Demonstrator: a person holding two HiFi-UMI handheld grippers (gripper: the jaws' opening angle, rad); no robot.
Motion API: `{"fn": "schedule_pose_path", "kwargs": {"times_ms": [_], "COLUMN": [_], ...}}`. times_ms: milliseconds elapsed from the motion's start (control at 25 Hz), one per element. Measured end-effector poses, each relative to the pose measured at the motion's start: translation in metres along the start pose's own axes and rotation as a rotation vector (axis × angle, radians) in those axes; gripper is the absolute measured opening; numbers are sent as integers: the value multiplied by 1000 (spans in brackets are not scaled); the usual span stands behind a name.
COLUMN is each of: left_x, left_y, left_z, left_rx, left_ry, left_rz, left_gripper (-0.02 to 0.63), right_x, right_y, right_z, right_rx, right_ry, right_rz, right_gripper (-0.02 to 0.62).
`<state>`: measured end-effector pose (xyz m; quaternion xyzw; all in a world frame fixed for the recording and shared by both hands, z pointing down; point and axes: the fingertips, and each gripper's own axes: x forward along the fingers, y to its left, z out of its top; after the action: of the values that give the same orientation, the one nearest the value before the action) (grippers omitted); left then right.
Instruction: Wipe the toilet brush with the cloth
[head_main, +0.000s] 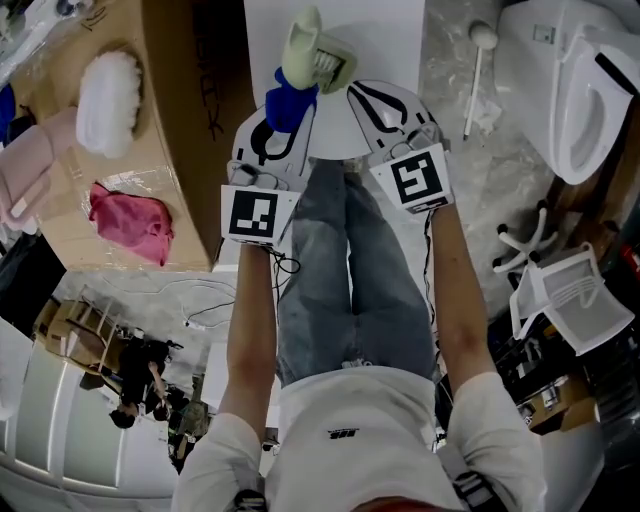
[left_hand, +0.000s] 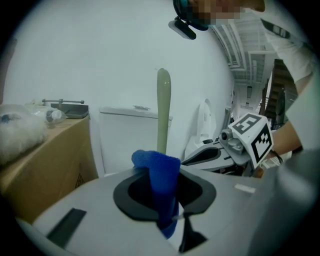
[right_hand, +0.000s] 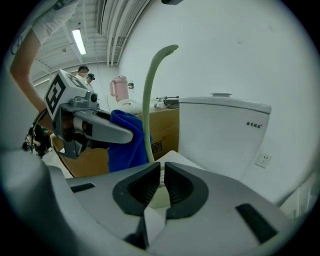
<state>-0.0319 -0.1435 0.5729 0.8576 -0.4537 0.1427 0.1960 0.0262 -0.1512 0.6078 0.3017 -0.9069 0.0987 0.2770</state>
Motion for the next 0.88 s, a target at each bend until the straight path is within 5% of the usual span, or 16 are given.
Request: {"fn": "schedule_pose_path", "kwargs": {"times_ms": [360, 880], "left_x": [18, 54], "left_y": [3, 9], "left_z": [-22, -45], "left_rx": [0, -17], "left_ry": [6, 8], "left_rz": [-8, -36], "left_gripper": [103, 169], "right_x": [40, 72], "right_y": [6, 17], "right_z": [-29, -56], "right_rx": [-152, -194], "right_ry": [68, 121], "right_rz": [107, 176], "right_gripper": [61, 75]}}
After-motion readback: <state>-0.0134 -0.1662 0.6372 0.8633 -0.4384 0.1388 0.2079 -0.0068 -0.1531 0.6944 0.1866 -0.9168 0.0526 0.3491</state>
